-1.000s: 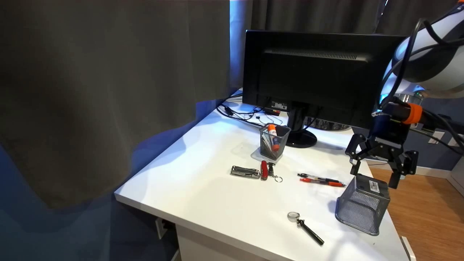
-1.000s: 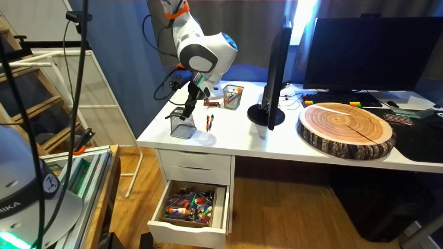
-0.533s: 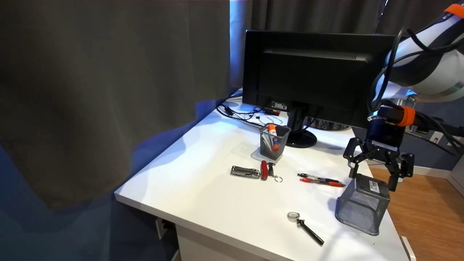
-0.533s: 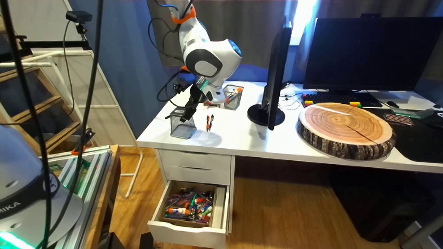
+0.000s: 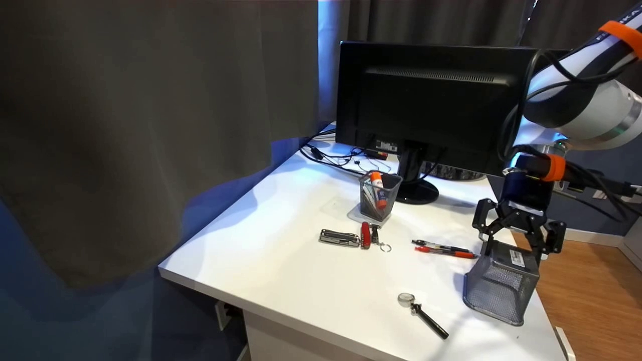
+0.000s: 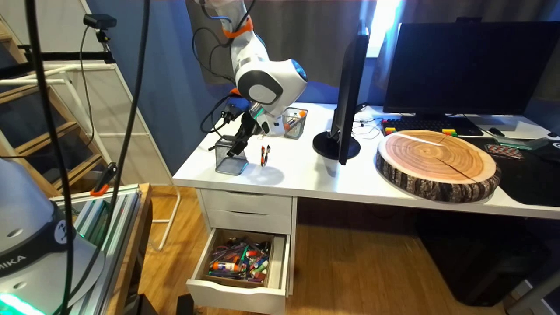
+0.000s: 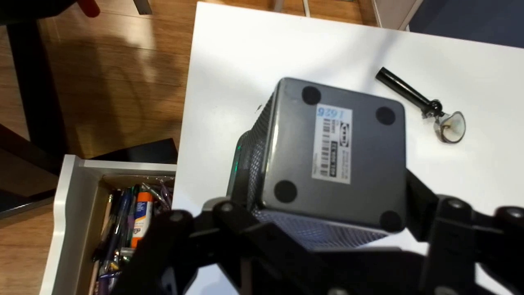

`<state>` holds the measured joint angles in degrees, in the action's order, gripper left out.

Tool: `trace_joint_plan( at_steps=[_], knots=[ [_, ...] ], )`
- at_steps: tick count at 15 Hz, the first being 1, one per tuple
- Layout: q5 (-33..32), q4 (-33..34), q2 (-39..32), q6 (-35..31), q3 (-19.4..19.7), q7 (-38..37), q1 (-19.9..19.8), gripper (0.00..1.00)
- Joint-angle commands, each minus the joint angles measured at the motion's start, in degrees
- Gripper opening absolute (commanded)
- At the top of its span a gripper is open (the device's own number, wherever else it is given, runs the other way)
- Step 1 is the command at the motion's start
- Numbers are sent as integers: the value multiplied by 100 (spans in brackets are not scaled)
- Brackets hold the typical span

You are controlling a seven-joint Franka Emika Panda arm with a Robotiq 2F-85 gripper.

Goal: Turn the grey basket at the front of the desk upright.

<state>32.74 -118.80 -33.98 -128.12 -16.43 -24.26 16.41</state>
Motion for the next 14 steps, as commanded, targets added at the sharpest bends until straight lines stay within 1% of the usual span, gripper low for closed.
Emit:
trace_joint_plan(
  at_steps=[1, 3, 6, 9, 12, 14],
  knots=[
    [172, 146, -49, 198, 15, 76, -15, 59],
    [161, 122, 24, 202, 19, 18, 20, 56],
    [101, 49, 198, 191, 27, -106, 95, 56],
    [38, -83, 514, 138, 53, -516, 275, 56],
    [-332, -169, 862, -42, 216, -1276, 648, 56],
    [-857, -194, 1058, -126, 341, -1989, 935, 56]
  ],
)
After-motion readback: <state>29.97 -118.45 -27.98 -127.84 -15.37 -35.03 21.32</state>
